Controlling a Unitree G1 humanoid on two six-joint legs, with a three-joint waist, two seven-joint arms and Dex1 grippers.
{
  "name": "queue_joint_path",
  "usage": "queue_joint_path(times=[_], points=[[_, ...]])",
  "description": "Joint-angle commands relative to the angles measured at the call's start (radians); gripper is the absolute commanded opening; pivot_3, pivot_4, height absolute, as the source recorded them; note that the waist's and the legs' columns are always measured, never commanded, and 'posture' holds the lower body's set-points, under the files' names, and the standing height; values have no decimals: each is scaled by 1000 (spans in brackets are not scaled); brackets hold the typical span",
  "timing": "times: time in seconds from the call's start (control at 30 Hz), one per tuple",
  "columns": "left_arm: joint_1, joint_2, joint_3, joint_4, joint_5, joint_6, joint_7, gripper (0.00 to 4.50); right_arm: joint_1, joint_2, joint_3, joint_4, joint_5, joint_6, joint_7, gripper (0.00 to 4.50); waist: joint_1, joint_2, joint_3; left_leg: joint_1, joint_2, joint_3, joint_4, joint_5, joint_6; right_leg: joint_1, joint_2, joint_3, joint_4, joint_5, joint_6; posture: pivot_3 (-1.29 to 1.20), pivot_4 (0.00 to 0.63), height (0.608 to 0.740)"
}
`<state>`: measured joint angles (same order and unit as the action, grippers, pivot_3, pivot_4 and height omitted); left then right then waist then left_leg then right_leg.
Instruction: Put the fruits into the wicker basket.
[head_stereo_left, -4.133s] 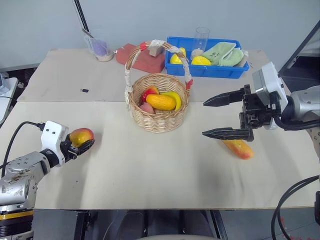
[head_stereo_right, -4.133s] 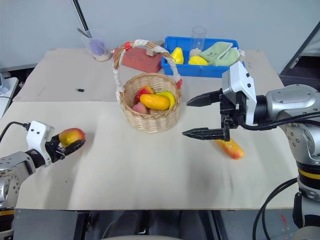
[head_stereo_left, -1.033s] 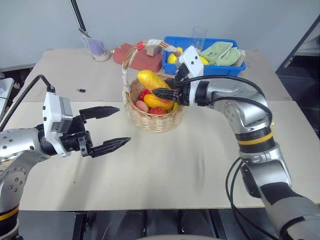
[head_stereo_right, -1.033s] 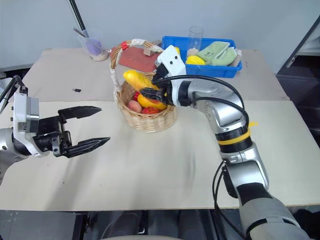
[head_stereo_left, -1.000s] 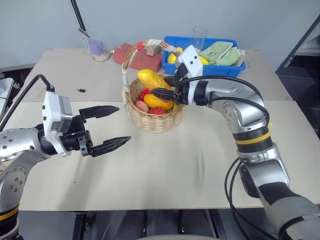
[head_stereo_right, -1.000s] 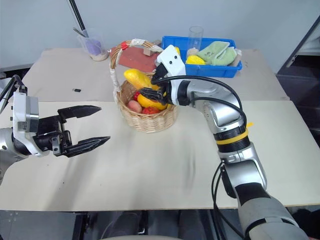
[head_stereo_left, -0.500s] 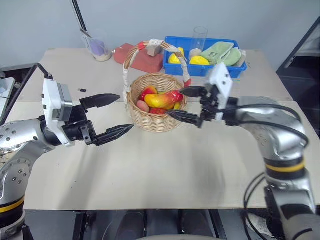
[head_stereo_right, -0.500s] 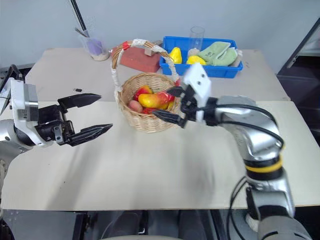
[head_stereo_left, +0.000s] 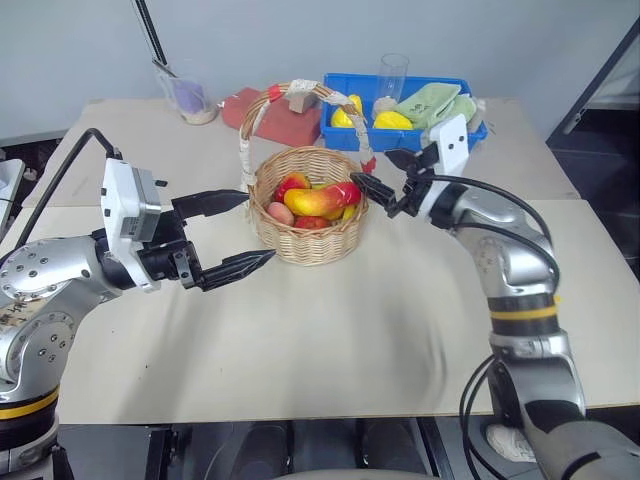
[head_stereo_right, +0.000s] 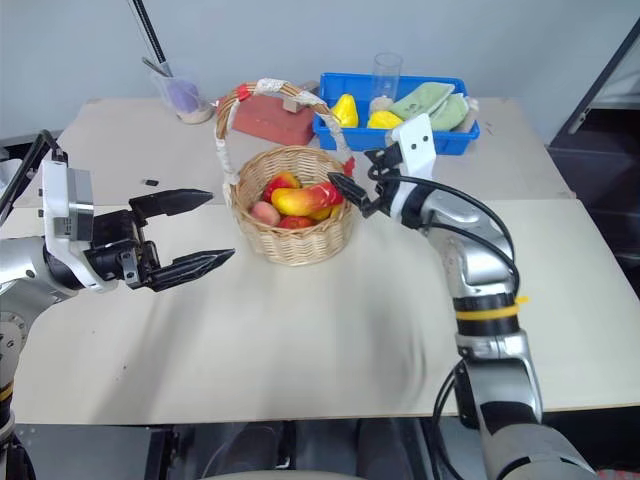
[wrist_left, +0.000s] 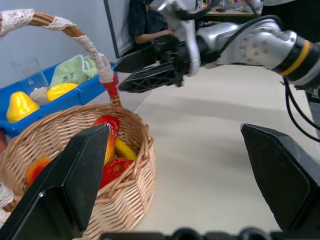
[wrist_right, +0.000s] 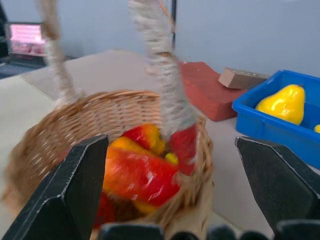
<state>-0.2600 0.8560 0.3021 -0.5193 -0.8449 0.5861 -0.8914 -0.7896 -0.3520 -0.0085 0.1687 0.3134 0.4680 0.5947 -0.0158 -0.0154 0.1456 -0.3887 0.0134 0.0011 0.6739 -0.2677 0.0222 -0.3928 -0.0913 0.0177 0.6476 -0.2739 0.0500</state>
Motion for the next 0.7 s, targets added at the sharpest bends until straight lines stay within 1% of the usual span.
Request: queue_joint_path(times=[0.03,0.1,0.13,0.17,0.2,0.27,0.33,0.37,0.4,0.53,0.57,0.7], points=[[-6,3,19,-18,-2,-16,4,4500,-63,21,-10,84,-21,-80,1,4466,1,0,0,0,0,0,0,0,0,0,0,0,0,0,0,0,150,740],[1,0,24,-25,-4,-15,10,4500,-88,35,-11,133,-25,-95,10,4466,0,0,0,0,0,0,0,0,0,0,0,0,0,0,0,0,150,740],[4,0,25,-27,-4,-16,11,4500,-95,38,-8,149,-28,-101,16,4225,-1,0,0,0,0,0,0,0,0,0,0,0,0,0,0,0,150,740],[6,0,27,-29,-4,-16,13,4500,-101,42,-8,158,-26,-105,24,3935,-1,0,0,0,0,0,0,0,0,0,0,0,0,0,0,0,150,740],[8,-1,29,-30,-4,-16,15,4500,-104,45,-8,164,-25,-108,32,3521,-1,0,0,0,1,0,0,0,0,0,0,0,0,0,0,0,150,740],[11,-2,30,-32,-4,-17,18,4500,-111,49,-5,178,-30,-116,39,2951,-2,0,0,0,1,0,0,0,0,0,0,0,0,0,0,0,150,740],[14,-2,31,-34,-4,-17,20,4500,-114,52,0,190,-41,-126,44,2223,-2,0,0,0,1,0,0,0,0,0,0,0,0,0,0,0,150,740],[14,-2,30,-35,-4,-18,21,4500,-114,53,3,194,-46,-130,46,1941,-2,0,0,0,1,0,0,0,0,0,0,0,0,0,0,0,150,740],[14,-2,29,-35,-3,-18,22,4500,-114,53,6,197,-50,-133,49,1495,-2,0,0,0,1,0,0,0,0,0,0,0,0,0,0,0,150,740],[6,-3,22,-29,0,-21,23,4500,-108,47,16,191,-72,-154,61,193,-3,0,0,0,1,0,0,0,0,0,0,0,0,0,0,0,150,740],[5,-3,21,-28,0,-22,22,4500,-106,46,18,188,-77,-159,63,101,-3,0,0,0,1,0,0,0,0,0,0,0,0,0,0,0,150,740],[-5,-10,15,-26,1,-24,28,4500,-79,-3,-7,122,-93,-187,56,101,0,0,0,0,1,0,-1,0,0,-1,0,0,0,0,0,0,150,740]])
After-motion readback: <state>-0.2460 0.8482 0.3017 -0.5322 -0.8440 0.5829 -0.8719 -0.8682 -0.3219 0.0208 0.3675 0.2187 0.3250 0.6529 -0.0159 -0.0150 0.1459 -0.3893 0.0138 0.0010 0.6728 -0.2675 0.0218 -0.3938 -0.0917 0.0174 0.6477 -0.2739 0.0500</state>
